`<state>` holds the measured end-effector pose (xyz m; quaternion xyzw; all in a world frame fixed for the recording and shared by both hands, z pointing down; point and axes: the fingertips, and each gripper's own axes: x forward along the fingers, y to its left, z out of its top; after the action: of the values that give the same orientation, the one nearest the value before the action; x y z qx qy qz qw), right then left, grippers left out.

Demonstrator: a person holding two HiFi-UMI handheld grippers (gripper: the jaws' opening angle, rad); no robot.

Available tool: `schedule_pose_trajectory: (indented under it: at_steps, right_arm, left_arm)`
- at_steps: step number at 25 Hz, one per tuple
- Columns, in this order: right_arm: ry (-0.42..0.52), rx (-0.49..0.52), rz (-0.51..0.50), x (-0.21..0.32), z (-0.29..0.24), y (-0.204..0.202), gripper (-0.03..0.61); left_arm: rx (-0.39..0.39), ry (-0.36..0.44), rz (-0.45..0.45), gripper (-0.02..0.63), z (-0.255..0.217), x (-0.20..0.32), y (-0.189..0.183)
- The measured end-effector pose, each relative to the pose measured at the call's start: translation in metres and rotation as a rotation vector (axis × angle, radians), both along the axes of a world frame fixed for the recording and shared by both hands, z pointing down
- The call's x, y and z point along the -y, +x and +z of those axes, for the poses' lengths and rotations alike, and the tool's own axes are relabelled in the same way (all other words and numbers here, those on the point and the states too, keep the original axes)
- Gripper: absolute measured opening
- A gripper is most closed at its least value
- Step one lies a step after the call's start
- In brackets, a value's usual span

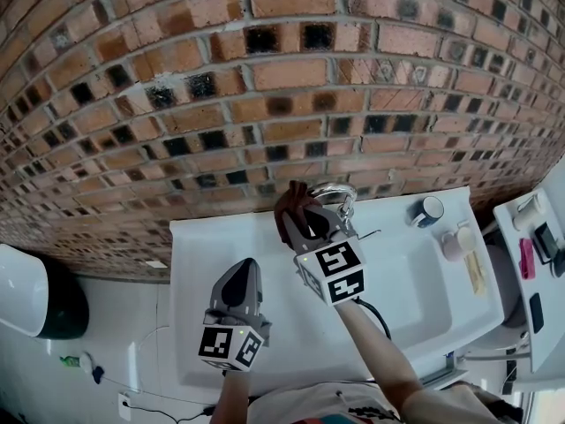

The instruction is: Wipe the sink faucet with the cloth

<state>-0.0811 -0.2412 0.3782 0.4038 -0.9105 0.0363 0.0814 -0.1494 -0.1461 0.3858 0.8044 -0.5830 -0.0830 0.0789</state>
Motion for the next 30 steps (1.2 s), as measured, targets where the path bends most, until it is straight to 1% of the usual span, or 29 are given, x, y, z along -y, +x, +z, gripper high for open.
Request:
schedule_pose_trajectory:
  at_steps: [3,7,11,16,18,21,23,26,28,30]
  right_arm:
    - [0.032,0.02,0.026,0.003,-0.017,0.013,0.048]
    - [0.109,0.008,0.088,0.015,-0.043,0.04,0.049]
    - [0.108,0.049,0.194,0.031,-0.053,0.082,0.049]
    - [0.043,0.059,0.337,0.047,-0.029,0.141,0.048]
    - [0.01,0.027,0.388,0.05,-0.013,0.16,0.048]
    - [-0.069,-0.041,0.44,0.053,0.022,0.18,0.048]
    - [-0.13,-0.104,0.438,0.052,0.05,0.182,0.048]
    - [-0.211,-0.165,0.384,0.045,0.092,0.162,0.048]
    - [-0.223,-0.171,0.375,0.042,0.104,0.148,0.048]
    - [-0.226,-0.153,0.391,0.04,0.105,0.145,0.048]
  left_arm:
    - [-0.001,0.008,0.012,0.005,0.001,0.0,0.004]
    - [0.001,0.004,0.023,0.005,0.0,0.0,0.011]
    - [-0.002,0.007,0.03,0.005,-0.001,-0.001,0.014]
    - [-0.003,0.0,0.033,0.005,0.001,0.001,0.014]
    - [-0.006,-0.001,0.036,0.005,0.004,0.001,0.015]
    - [-0.002,-0.01,0.042,0.005,0.005,0.003,0.019]
    - [-0.001,-0.015,0.048,0.005,0.006,0.005,0.021]
    - [0.001,-0.019,0.053,0.005,0.008,0.006,0.023]
    - [0.001,-0.021,0.051,0.005,0.008,0.006,0.021]
    - [0.002,-0.024,0.043,0.005,0.008,0.007,0.018]
